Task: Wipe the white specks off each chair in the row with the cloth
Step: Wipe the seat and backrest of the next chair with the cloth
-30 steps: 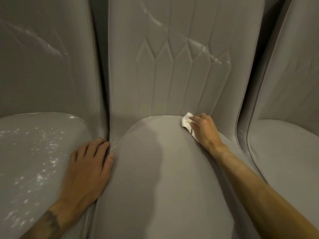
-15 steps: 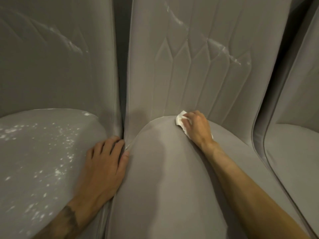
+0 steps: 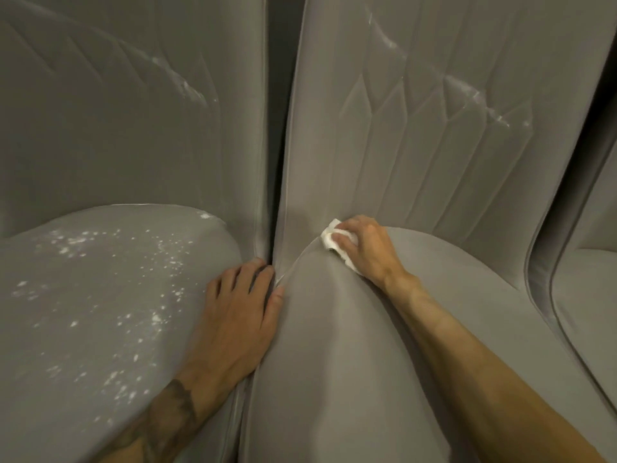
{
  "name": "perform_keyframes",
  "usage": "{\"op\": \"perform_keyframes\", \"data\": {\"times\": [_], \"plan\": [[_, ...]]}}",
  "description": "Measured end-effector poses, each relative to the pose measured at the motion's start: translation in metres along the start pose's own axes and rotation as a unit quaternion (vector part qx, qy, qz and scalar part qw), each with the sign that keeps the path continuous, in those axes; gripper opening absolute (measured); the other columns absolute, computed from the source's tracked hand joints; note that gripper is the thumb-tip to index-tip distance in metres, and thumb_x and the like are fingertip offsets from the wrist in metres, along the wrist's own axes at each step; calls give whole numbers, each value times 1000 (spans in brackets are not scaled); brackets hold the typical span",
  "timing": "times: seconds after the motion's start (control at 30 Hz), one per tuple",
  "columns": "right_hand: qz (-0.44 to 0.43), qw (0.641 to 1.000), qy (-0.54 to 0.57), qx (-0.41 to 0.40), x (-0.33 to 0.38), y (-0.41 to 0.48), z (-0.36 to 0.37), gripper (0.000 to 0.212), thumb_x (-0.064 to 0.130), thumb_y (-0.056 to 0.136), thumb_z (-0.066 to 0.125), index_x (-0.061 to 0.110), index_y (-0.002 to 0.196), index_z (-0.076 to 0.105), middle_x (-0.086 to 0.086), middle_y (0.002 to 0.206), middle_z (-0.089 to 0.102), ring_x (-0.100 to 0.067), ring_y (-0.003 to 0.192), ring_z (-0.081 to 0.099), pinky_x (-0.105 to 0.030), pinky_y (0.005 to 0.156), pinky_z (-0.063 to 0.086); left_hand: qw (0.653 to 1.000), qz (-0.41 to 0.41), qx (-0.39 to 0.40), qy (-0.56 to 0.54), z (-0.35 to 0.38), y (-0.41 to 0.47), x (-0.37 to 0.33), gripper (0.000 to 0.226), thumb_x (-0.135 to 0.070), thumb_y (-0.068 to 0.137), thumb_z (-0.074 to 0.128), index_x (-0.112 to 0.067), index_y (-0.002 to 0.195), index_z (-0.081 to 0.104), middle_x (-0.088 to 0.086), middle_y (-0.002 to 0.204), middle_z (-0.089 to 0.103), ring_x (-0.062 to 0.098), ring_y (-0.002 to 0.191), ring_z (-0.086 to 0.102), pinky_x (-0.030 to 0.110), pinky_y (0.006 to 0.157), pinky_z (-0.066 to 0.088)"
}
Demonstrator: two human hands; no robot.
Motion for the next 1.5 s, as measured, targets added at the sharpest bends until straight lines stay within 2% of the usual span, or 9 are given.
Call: {"op": "perform_keyframes", "data": {"times": [0.13, 0.37, 0.5, 0.63, 0.83, 1.0, 1.17, 1.3, 1.5], "plan": [[-71, 996, -17, 41, 5, -6, -5, 22, 33, 97, 56, 21, 102, 73, -5, 98, 64, -24, 91, 58, -32, 82, 41, 1000, 7, 6, 0, -1, -3, 3, 46, -42, 106, 31, -18, 131, 61, 3, 138, 57, 28, 117, 54, 48, 97, 47], [15, 999, -10, -33, 13, -9, 12, 27, 38, 95, 50, 24, 95, 73, 0, 91, 63, -24, 89, 57, -34, 83, 44, 1000, 4, 5, 2, -4, -1, 0, 44, -40, 107, 32, -19, 131, 61, 3, 138, 57, 27, 116, 54, 46, 97, 46], [-105, 994, 35, 2, 54, -37, 2, 12, 12, 93, 62, 11, 89, 73, 4, 88, 63, -12, 86, 52, -12, 81, 36, 1000, 6, 8, 8, -4, -2, 1, 43, -38, 106, 32, -19, 131, 61, 3, 138, 57, 27, 116, 54, 46, 97, 45], [-49, 999, 22, -5, 35, -23, 6, 18, 22, 96, 57, 16, 101, 73, -6, 100, 64, -26, 98, 57, -32, 86, 42, 1000, 3, 22, -7, -4, -2, 2, 44, -36, 104, 32, -19, 133, 60, 2, 139, 56, 25, 118, 53, 45, 99, 45], [-106, 992, 54, 41, 79, -69, 20, 20, 22, 97, 57, 17, 109, 71, -3, 108, 61, -19, 101, 51, -21, 86, 35, 999, 5, 40, -35, -4, 2, 6, 51, -31, 96, 32, -16, 133, 63, 3, 139, 58, 25, 117, 53, 44, 99, 43], [-54, 997, 38, -31, 81, -54, 17, 16, 16, 93, 57, 14, 91, 73, -8, 93, 60, -28, 90, 55, -42, 83, 46, 996, 63, 63, -13, -16, -8, 24, 54, -31, 99, 28, -15, 140, 59, 5, 146, 56, 24, 127, 54, 40, 109, 36], [-158, 986, 49, 34, 107, -91, 23, 17, 17, 93, 60, 12, 103, 72, -8, 103, 63, -27, 97, 55, -35, 86, 45, 996, 47, 69, -21, -9, -13, 33, 54, -32, 100, 28, -15, 143, 57, 7, 146, 56, 26, 130, 54, 46, 108, 42], [-84, 994, 70, -25, 99, -70, 21, 20, 21, 95, 55, 11, 96, 72, -7, 94, 58, -28, 91, 55, -30, 80, 39, 996, 45, 71, -13, -12, -14, 28, 55, -32, 99, 27, -17, 143, 56, 6, 147, 55, 25, 129, 55, 46, 108, 43], [-130, 983, 120, 52, 112, -79, 26, 22, 26, 95, 56, 13, 104, 71, -2, 103, 60, -18, 97, 52, -34, 85, 42, 996, 49, 70, -11, -14, -19, 29, 52, -30, 98, 32, -14, 140, 58, 8, 144, 59, 28, 125, 59, 46, 104, 47]]}}
Point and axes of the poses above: each hand's wrist, its own y-axis towards the middle knuckle, its own z-axis out of the palm, x = y × z, the point moved 3 cm from there along y, towards the middle knuckle
